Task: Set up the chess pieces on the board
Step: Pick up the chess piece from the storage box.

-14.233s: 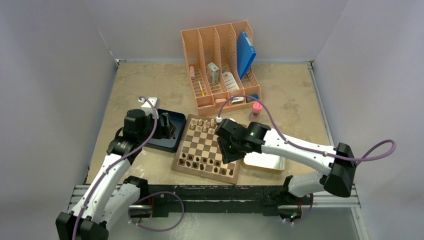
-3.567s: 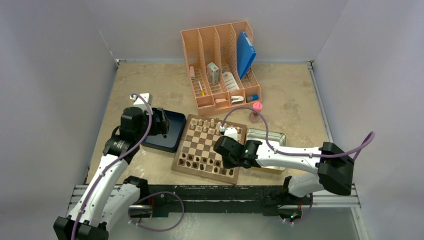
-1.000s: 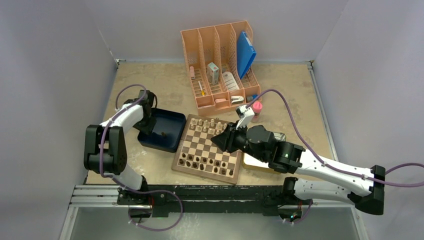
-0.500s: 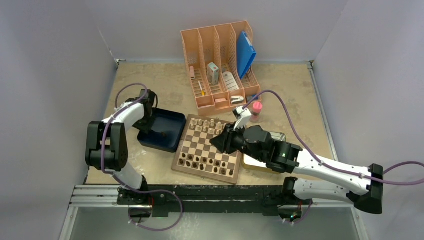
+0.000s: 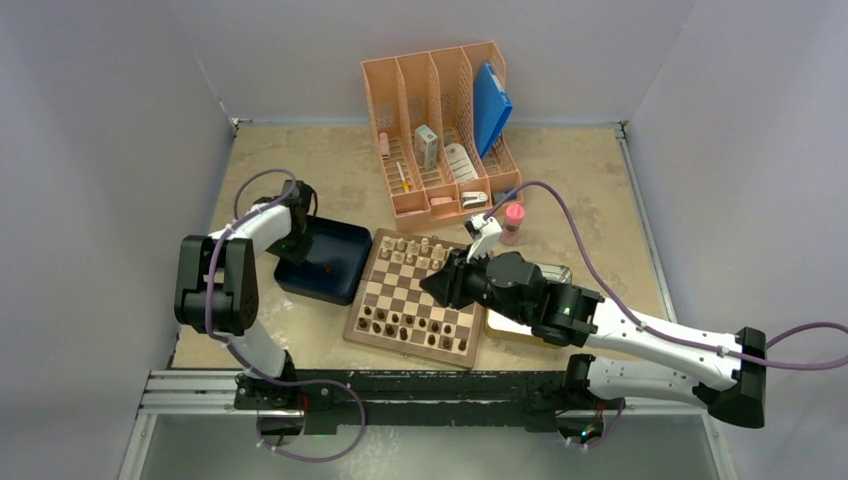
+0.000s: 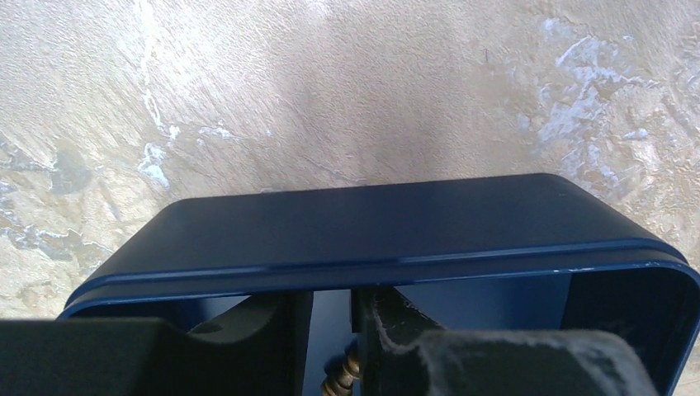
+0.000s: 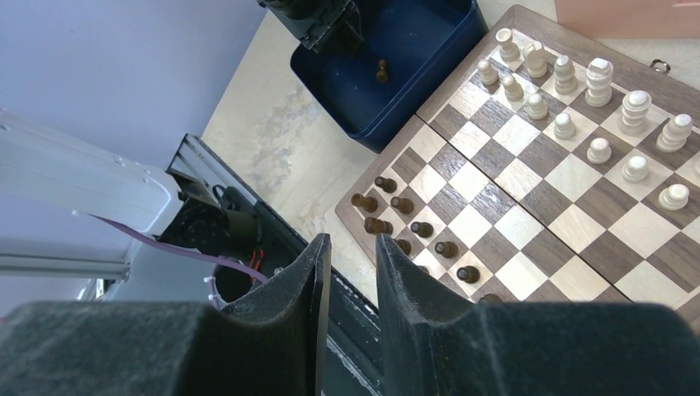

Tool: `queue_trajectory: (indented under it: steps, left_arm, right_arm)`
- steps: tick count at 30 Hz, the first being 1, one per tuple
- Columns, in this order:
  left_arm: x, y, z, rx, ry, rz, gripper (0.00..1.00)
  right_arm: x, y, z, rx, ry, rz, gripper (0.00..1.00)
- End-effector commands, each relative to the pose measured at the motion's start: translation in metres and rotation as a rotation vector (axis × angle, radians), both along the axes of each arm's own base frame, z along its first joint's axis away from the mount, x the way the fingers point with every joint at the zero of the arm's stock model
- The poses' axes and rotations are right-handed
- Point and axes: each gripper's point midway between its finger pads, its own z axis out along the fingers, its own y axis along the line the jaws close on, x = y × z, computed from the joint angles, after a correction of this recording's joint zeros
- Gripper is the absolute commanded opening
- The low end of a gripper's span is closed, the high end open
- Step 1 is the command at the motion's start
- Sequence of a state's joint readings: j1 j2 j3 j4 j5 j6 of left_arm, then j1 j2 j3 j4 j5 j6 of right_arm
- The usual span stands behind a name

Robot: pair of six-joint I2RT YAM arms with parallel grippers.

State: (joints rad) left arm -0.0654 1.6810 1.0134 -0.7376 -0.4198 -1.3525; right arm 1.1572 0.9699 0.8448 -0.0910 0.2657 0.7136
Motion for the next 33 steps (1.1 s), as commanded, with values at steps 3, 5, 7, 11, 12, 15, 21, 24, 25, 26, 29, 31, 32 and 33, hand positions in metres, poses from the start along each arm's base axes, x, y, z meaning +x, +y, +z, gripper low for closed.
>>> queue_trajectory:
  steps: [3, 5, 7, 11, 12, 15, 21, 24, 25, 26, 29, 31, 32, 33]
  left_arm:
    - [0.009, -0.007, 0.018, -0.040, -0.058, 0.001, 0.17]
    - [0.009, -0.012, 0.028, -0.063, -0.077, -0.024, 0.17]
    - [0.008, -0.017, 0.037, -0.086, -0.099, -0.049, 0.16]
    - [0.009, -0.027, 0.056, -0.123, -0.158, -0.158, 0.15]
    - [0.010, -0.030, 0.061, -0.120, -0.175, -0.208, 0.14]
    - [0.003, -0.036, 0.073, -0.110, -0.196, -0.322, 0.14]
    - [0.000, -0.067, 0.106, -0.150, -0.344, -0.647, 0.14]
    - [-0.004, -0.088, 0.133, -0.161, -0.476, -0.871, 0.14]
    - [-0.007, -0.096, 0.142, -0.169, -0.518, -0.949, 0.15]
    - [-0.012, -0.106, 0.150, -0.196, -0.555, -1.022, 0.15]
    - [-0.025, -0.131, 0.175, -0.243, -0.670, -1.232, 0.15]
    - [-0.036, -0.145, 0.188, -0.276, -0.733, -1.332, 0.15]
    - [-0.041, -0.150, 0.194, -0.290, -0.759, -1.378, 0.15]
    - [-0.046, -0.155, 0.200, -0.306, -0.782, -1.419, 0.15]
  right_arm:
    - [-0.002, 0.000, 0.012, 0.053, -0.025, 0.016, 0.29]
    - [-0.003, 0.000, 0.009, 0.046, -0.018, 0.018, 0.29]
    - [-0.003, 0.000, 0.008, 0.050, -0.014, 0.018, 0.29]
    - [-0.003, 0.000, 0.003, 0.051, -0.011, 0.013, 0.29]
    - [-0.002, 0.000, 0.000, 0.045, -0.006, 0.006, 0.29]
    - [0.000, 0.003, -0.006, 0.028, 0.008, -0.001, 0.29]
    - [0.006, 0.012, -0.010, 0.009, 0.011, -0.010, 0.29]
    - [0.011, 0.015, -0.010, 0.009, 0.011, -0.031, 0.29]
    - [0.012, 0.016, -0.009, 0.010, 0.009, -0.037, 0.29]
    - [0.013, 0.017, -0.009, 0.009, 0.009, -0.042, 0.29]
    - [0.018, 0.023, -0.002, 0.040, -0.004, -0.050, 0.29]
    - [0.019, 0.028, 0.002, 0.050, -0.016, -0.043, 0.29]
    - [0.019, 0.031, 0.002, 0.049, -0.024, -0.028, 0.29]
    - [0.021, 0.032, 0.002, 0.039, -0.050, -0.027, 0.29]
